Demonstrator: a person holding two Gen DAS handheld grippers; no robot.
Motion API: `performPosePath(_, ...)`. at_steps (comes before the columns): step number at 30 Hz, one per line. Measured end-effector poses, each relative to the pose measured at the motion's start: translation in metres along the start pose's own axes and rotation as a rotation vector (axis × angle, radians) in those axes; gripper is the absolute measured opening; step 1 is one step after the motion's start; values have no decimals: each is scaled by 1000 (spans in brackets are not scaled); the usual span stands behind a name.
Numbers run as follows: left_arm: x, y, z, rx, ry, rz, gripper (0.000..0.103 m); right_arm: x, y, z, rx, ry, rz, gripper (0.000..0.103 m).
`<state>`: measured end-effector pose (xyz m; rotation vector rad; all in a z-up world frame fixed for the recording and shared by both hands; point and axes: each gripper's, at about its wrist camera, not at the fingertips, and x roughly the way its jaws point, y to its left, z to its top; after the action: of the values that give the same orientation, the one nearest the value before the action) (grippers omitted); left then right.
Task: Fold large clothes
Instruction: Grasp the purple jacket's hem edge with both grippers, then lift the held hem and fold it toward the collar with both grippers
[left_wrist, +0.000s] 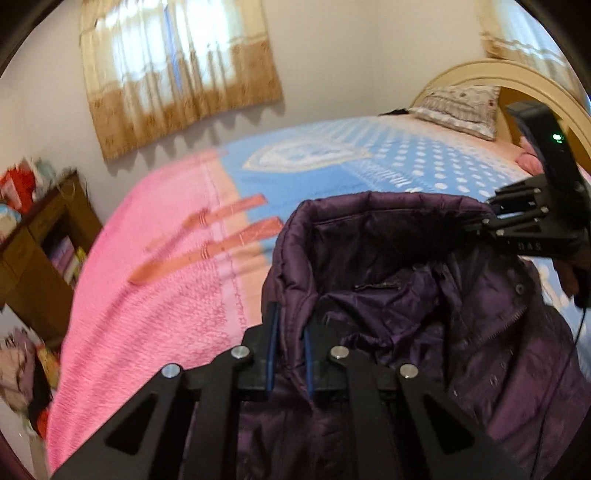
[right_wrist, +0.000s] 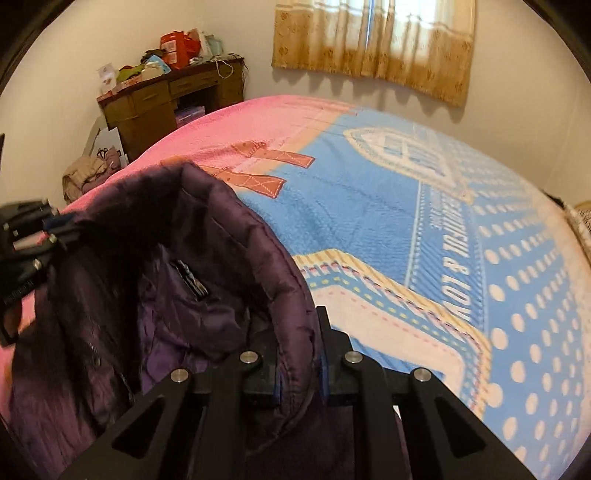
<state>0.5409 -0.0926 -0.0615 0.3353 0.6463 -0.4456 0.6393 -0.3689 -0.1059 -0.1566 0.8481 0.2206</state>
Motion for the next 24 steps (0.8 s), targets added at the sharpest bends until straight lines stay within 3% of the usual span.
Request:
performPosePath(8, -30, -1, -40, 104, -55, 19, 12, -26, 7, -41, -51, -4, -35, 11)
performPosePath(15, -27, -13, -67, 210, -25, 46, 12, -27, 5, -71, -48, 21, -36, 11)
performPosePath(24, -25, -25, -92, 342, -7, 105, 12, -21, 7, -82, -70, 35, -63, 11)
